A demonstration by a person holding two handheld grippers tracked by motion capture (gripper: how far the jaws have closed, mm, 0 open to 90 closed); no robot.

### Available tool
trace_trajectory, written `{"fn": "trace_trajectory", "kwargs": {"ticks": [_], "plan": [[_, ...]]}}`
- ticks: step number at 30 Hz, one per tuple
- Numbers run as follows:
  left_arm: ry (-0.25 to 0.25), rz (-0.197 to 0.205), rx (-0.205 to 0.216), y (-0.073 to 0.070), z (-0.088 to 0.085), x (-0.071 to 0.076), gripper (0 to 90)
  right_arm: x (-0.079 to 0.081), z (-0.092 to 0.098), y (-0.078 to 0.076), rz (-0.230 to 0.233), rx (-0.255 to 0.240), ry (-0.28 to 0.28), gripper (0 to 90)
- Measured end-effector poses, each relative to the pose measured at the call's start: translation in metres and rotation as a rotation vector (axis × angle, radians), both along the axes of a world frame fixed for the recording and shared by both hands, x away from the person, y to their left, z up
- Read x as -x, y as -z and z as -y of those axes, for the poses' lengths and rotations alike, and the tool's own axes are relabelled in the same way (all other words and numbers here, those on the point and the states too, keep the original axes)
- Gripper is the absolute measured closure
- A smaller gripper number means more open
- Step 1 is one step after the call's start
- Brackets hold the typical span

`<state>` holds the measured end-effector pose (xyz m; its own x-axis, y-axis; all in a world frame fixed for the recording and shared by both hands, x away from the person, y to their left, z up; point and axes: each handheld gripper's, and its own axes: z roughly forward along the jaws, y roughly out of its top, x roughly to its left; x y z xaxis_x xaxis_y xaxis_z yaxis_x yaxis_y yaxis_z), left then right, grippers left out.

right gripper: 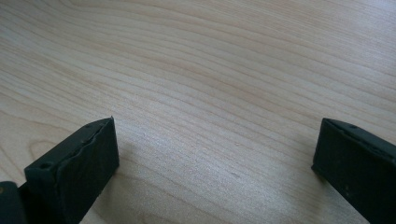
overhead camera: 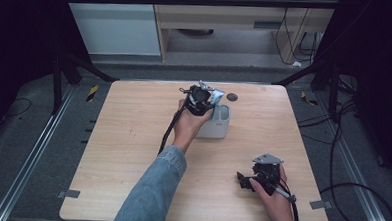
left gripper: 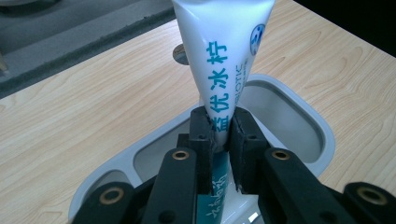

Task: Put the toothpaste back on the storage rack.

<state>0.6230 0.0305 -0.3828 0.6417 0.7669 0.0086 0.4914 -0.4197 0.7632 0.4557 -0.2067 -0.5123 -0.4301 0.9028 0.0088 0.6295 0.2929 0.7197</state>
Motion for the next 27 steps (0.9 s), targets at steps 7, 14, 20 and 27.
{"fn": "trace_trajectory", "kwargs": {"ticks": [7, 14, 20, 27], "plan": [[-0.008, -0.007, 0.014, 0.0012, 0.001, -0.002, 79.7, 0.0, 0.0, 0.0, 0.0, 0.0, 0.0, 0.4], [-0.004, -0.017, 0.002, 0.0007, 0.0054, -0.0039, 79.5, 0.0, 0.0, 0.0, 0.0, 0.0, 0.0, 0.4], [-0.004, -0.016, 0.003, 0.0013, 0.0081, -0.0035, 79.4, 0.0, 0.0, 0.0, 0.0, 0.0, 0.0, 0.4], [-0.003, -0.015, 0.007, 0.0016, 0.0074, -0.0042, 78.9, 0.0, 0.0002, 0.0, 0.001, 0.002, -0.001, 0.4]]}}
